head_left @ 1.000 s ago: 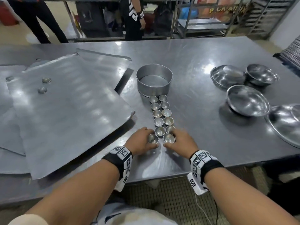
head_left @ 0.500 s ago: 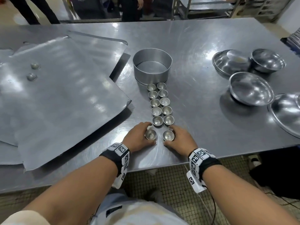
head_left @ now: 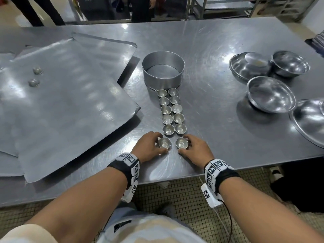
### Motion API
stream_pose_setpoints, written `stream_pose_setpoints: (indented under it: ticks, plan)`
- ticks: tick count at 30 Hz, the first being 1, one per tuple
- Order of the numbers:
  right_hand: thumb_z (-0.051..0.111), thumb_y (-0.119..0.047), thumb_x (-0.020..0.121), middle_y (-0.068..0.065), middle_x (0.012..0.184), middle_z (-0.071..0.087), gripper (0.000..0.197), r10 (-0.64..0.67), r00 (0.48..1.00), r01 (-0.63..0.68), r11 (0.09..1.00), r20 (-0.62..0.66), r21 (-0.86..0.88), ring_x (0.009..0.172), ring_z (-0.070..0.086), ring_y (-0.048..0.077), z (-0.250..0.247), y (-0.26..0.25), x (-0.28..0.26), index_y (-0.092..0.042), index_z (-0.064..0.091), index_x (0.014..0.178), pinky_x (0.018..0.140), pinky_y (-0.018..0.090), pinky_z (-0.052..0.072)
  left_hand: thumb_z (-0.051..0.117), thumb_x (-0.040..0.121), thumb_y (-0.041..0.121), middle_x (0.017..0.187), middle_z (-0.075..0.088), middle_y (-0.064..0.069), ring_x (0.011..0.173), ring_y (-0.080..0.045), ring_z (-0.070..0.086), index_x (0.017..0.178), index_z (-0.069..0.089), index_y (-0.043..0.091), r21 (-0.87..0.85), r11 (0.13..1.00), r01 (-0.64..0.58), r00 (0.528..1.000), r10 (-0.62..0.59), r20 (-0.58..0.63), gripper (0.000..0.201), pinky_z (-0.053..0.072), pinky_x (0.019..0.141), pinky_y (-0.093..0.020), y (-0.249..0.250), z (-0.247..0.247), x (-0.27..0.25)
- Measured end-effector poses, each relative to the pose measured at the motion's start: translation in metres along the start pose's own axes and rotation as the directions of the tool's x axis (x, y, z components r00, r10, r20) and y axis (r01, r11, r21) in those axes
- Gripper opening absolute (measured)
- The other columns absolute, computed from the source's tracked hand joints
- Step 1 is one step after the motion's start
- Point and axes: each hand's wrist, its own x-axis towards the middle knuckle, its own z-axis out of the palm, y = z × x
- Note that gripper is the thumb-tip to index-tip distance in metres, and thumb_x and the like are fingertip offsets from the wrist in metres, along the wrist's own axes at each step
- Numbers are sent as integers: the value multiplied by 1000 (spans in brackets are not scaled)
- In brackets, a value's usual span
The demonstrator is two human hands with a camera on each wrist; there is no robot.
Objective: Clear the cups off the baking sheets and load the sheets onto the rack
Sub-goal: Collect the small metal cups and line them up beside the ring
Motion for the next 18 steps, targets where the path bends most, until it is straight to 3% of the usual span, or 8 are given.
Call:
stream_pose_setpoints:
  ticks: [5, 8, 11, 18]
  plan:
    - [80, -41, 77, -5, 116, 68, 56, 26, 999, -26, 1000, -31, 16, 104, 63, 16, -1, 4, 2, -28, 57, 127, 91, 31, 50, 87, 72, 45, 100, 66, 5, 85, -10, 60, 124, 59, 19, -37, 999, 28, 999, -29, -18, 65, 46, 74, -26, 7, 3, 0]
    - [80, -42, 77, -7, 111, 68, 53, 33, 999, -32, 999, -38, 19, 100, 63, 14, 0, 6, 2, -28, 58, 122, 87, 29, 49, 87, 71, 46, 97, 69, 4, 87, -14, 63, 110, 62, 18, -26, 997, 76, 997, -77, -31, 54, 51, 76, -30, 6, 5, 0]
    - [81, -41, 77, -7, 110, 67, 52, 38, 999, -37, 999, -36, 22, 99, 62, 14, 0, 6, 3, -28, 58, 122, 87, 29, 49, 86, 70, 47, 91, 66, 6, 82, -13, 61, 100, 63, 21, -23, 997, 74, 997, -74, -26, 46, 48, 70, -29, 6, 5, 1]
    - [81, -38, 77, -7, 109, 68, 47, 30, 999, -28, 998, -34, 47, 100, 63, 14, -1, 7, 4, -28, 59, 118, 90, 32, 51, 86, 71, 49, 84, 58, 9, 73, -6, 52, 94, 61, 27, -33, 999, 27, 999, -28, -30, 40, 35, 62, -24, 10, 8, 4]
